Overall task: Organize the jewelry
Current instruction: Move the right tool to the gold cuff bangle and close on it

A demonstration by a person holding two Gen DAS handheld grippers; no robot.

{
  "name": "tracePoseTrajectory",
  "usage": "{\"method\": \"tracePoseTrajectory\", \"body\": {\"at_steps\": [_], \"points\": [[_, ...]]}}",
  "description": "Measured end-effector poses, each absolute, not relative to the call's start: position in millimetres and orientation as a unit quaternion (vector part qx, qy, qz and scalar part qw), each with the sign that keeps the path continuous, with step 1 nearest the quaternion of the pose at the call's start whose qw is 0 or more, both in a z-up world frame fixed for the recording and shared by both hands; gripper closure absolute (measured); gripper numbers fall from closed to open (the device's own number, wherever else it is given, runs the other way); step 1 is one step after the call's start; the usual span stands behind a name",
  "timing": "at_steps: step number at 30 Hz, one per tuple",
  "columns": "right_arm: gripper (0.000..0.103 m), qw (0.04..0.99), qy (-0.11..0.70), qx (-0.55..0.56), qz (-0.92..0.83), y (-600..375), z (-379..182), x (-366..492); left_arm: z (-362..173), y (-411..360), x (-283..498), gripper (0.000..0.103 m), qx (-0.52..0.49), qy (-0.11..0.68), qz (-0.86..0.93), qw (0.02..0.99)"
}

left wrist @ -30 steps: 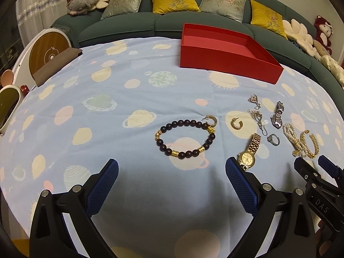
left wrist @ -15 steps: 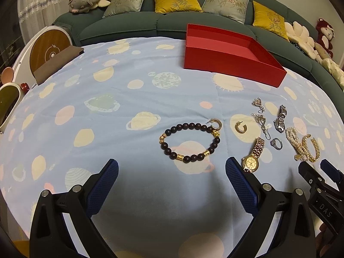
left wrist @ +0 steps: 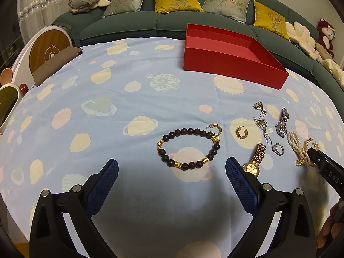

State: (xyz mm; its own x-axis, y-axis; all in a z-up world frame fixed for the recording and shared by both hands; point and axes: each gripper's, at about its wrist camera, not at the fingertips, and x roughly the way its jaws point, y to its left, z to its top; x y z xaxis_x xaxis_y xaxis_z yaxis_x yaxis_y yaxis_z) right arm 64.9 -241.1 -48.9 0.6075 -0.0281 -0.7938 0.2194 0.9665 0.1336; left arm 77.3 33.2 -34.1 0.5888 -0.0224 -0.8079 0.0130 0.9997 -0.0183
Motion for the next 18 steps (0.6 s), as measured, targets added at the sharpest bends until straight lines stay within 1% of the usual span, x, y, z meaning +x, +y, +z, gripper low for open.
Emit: {"method": "tracePoseTrajectory", "body": {"at_steps": [2, 6, 10, 16, 18], "points": [[0.069, 0.890, 0.437, 0.111, -0.071, -242.6, -52.0, 65.0, -34.1, 35.1, 78.3, 0.006, -0.008, 0.455, -0.009, 0.890], [0.069, 0.892, 0.434, 0.104, -0.075, -242.3, -52.6, 63.7, -33.8, 39.9, 79.2, 0.006, -0.013, 0.456, -0.006, 0.890], [0.065, 0.895, 0.432, 0.085, -0.075, -236.8, -53.3, 62.1, -32.5, 41.7, 78.7, 0.006, -0.016, 0.455, -0.006, 0.890], [0.065, 0.898, 0.417, 0.116, -0.078, -249.2, -45.2, 54.2, -31.8, 40.8, 77.2, 0.006, -0.014, 0.453, -0.009, 0.892], [0.059, 0.900, 0.414, 0.112, -0.082, -252.5, -41.8, 52.5, -31.8, 40.9, 77.6, 0.006, -0.015, 0.453, -0.009, 0.891]]}}
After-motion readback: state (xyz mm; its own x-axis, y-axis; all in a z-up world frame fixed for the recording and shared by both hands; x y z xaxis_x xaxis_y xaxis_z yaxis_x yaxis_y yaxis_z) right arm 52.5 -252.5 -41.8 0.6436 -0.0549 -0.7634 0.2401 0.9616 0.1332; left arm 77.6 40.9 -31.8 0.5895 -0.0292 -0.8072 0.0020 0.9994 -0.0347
